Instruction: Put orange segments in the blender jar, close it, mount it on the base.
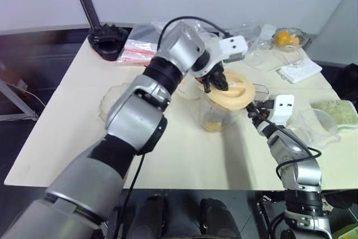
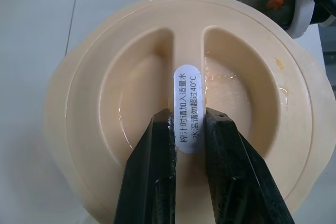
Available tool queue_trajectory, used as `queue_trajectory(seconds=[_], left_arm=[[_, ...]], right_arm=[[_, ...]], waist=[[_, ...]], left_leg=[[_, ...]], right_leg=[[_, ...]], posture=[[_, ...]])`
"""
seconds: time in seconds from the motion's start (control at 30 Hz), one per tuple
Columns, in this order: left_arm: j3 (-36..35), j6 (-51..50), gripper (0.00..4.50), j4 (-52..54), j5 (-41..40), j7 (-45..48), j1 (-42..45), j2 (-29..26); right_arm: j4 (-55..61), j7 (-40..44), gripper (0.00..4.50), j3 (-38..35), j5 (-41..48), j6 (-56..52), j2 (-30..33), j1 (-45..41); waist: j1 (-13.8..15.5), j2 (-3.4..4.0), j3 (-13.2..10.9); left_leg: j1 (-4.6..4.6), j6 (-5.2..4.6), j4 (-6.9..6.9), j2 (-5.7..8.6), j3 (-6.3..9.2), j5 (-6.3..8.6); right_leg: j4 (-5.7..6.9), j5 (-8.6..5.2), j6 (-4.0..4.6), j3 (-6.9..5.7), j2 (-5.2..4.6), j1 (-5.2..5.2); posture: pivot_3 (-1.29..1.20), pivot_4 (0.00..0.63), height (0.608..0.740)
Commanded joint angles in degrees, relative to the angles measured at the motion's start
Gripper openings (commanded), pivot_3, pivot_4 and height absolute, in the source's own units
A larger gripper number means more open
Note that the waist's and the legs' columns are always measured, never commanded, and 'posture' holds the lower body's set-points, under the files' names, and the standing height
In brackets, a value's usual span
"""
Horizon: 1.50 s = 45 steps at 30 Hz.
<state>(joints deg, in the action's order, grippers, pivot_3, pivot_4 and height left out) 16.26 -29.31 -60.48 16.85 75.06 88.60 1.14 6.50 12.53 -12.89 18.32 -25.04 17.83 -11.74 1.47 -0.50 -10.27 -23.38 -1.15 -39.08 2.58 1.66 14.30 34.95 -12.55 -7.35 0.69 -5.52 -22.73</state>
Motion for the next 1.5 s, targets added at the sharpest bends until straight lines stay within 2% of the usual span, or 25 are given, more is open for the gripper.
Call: queue_trajectory(seconds=[0.03,0.4,0.47,0.67,0.77,0.97,1.1,1.3,1.4,1.5], left_arm=[[5.03,-0.59,0.21,-4.26,1.93,-0.34,-7.33,2.48],[6.22,2.12,0.21,-3.96,2.82,0.07,-7.35,1.64],[6.10,2.12,1.32,-3.92,2.69,-0.01,-7.07,1.65],[5.92,2.74,4.17,-2.04,2.13,-0.40,-6.00,0.63],[4.10,-0.56,4.17,2.04,0.13,0.71,-2.88,-1.02],[0.72,-7.38,4.17,10.55,-4.39,3.50,3.06,-5.51],[-2.43,-12.98,4.17,14.10,-9.40,5.03,8.42,-8.18],[-4.47,-14.26,4.17,17.87,-12.65,1.52,11.61,-12.13],[-10.07,-8.36,4.17,20.37,-15.10,-7.49,8.91,-14.19],[-14.09,-4.01,4.17,27.12,-17.05,-13.99,-0.18,-16.77]], right_arm=[[6.59,2.73,0.95,0.61,2.21,2.66,-0.29,-2.16],[5.96,3.12,0.95,0.91,2.16,2.97,-0.35,-2.19],[5.72,3.24,0.95,0.88,2.16,3.05,-0.30,-2.23],[4.85,3.92,0.95,0.84,1.76,3.46,-0.21,-2.47],[4.27,4.28,0.95,0.76,1.62,3.72,-0.04,-2.71],[3.30,5.01,0.95,0.56,1.34,4.25,0.31,-2.66],[2.32,5.70,0.95,0.31,1.25,4.57,0.52,-2.84],[1.59,6.59,0.95,-0.26,1.20,4.64,1.08,-2.75],[2.57,6.03,0.95,-1.43,2.00,3.44,1.39,-3.07],[3.66,4.37,0.95,-2.83,2.60,2.60,1.47,-4.53]], waist=[[0.09,0.01,0.16],[0.04,0.03,0.23],[-0.10,0.04,0.23],[-1.27,-0.11,0.35],[-1.22,-0.05,0.39],[-1.97,0.14,0.11],[-2.34,0.15,-0.48],[-2.39,0.13,-0.60],[-2.53,0.15,-0.62],[-2.57,0.21,-0.59]], left_leg=[[0.00,0.00,0.00,0.00,0.00,0.00],[0.00,0.03,0.10,-0.01,0.02,0.02],[0.00,0.08,0.10,-0.01,0.03,0.05],[-0.01,0.01,0.59,-0.07,0.06,0.02],[0.03,-0.01,0.94,-0.06,-0.02,0.01],[-0.45,-0.04,1.05,-0.06,-0.19,-0.01],[-1.14,-0.05,0.96,0.04,-0.44,-0.04],[-1.12,-0.05,1.04,-0.02,-0.45,-0.04],[-1.06,-0.05,0.98,-0.03,-0.46,-0.04],[-0.93,-0.02,0.97,-0.06,-0.48,-0.06]], right_leg=[[0.00,0.00,0.00,0.00,0.00,0.00],[-0.05,-0.03,-0.02,-0.01,-0.07,-0.03],[-0.06,-0.05,-0.04,-0.01,-0.10,-0.03],[-0.51,0.01,0.01,-0.02,-0.08,-0.06],[-0.66,0.02,0.01,-0.04,0.03,-0.18],[-0.58,0.15,-0.21,0.07,0.13,-0.82],[0.22,0.13,-0.26,0.41,0.11,-1.90],[0.24,0.09,-0.27,0.45,0.23,-1.94],[0.31,0.10,-0.26,0.51,0.23,-1.94],[0.45,0.12,-0.24,0.59,0.24,-1.93]], posture=[[0.00,0.150,0.740],[0.00,0.150,0.740],[0.00,0.150,0.740],[0.00,0.150,0.740],[0.00,0.150,0.740],[0.00,0.150,0.740],[0.00,0.150,0.740],[0.00,0.150,0.740],[0.00,0.150,0.740],[0.00,0.150,0.740]])
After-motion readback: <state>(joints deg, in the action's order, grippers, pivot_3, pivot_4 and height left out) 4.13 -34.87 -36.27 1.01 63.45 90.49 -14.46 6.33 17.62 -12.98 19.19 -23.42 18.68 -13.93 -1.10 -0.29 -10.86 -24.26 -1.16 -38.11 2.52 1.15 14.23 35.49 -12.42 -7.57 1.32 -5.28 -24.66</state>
